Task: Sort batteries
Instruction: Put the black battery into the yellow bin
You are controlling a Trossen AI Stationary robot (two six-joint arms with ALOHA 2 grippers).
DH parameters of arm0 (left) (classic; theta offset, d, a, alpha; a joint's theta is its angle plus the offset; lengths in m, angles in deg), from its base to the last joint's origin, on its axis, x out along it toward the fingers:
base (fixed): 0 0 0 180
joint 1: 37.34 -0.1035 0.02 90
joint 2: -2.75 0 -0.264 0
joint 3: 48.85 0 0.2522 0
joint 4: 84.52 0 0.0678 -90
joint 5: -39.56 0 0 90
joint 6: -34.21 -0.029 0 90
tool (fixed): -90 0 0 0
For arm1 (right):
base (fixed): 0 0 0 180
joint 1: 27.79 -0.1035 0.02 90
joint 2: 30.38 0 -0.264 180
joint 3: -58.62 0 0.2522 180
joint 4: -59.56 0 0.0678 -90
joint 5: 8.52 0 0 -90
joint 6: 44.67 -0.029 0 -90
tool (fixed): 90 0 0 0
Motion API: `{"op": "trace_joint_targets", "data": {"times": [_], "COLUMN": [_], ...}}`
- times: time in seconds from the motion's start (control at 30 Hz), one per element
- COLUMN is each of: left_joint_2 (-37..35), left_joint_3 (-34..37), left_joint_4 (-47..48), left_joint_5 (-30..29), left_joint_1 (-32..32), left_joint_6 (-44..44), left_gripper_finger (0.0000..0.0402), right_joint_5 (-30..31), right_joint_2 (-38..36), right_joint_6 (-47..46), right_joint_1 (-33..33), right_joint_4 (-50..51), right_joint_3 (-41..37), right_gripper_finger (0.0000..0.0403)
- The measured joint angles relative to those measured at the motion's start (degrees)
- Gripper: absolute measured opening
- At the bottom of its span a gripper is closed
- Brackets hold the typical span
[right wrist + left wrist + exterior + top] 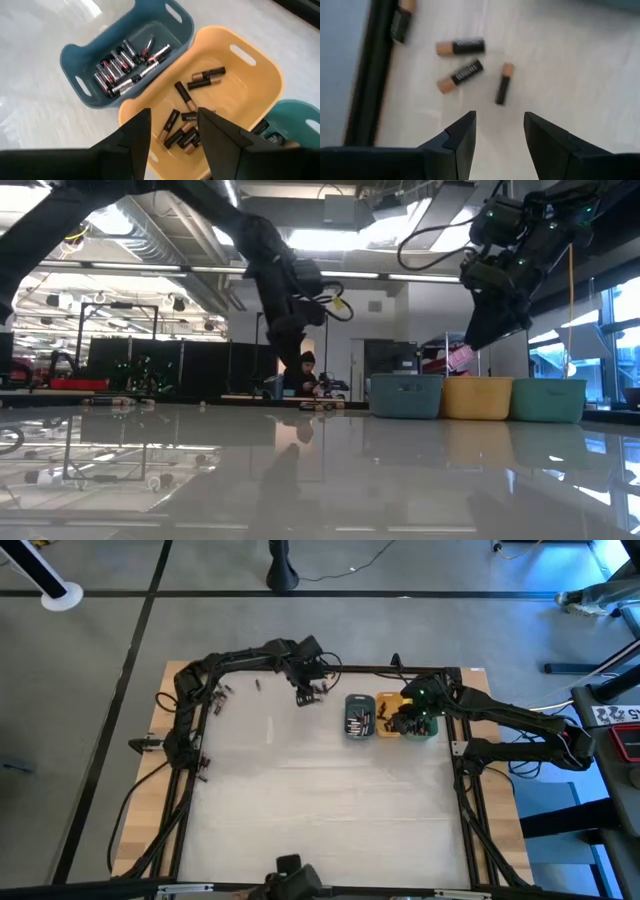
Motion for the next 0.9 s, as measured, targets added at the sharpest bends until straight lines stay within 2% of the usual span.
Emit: {"op": "trace_joint_targets", "data": {"times": [0.27,0.47,0.6,0.9], "left_joint_2": [-0.06,-0.02,0.01,5.06], "left_joint_3": [3.85,5.51,5.51,5.47], "left_joint_4": [-8.7,-8.26,-8.35,-8.99], "left_joint_5": [0.62,0.69,4.03,5.06], "left_joint_1": [0.95,0.68,-0.51,-0.57], "left_joint_6": [-7.91,-9.28,-8.52,-8.43], "left_gripper_finger": [0.0155,0.0155,0.0155,0.0155], "right_joint_5": [-1.07,-1.07,-0.82,0.07], "right_joint_2": [-0.04,-0.04,-0.04,-0.04], "right_joint_6": [1.71,2.12,2.43,2.45], "right_joint_1": [0.0,0.0,0.02,0.0], "right_joint_4": [3.2,3.97,3.72,1.85], "right_joint_3": [0.0,-0.02,-0.02,-0.02], "right_gripper_finger": [0.0163,0.0163,0.0163,0.0163]}}
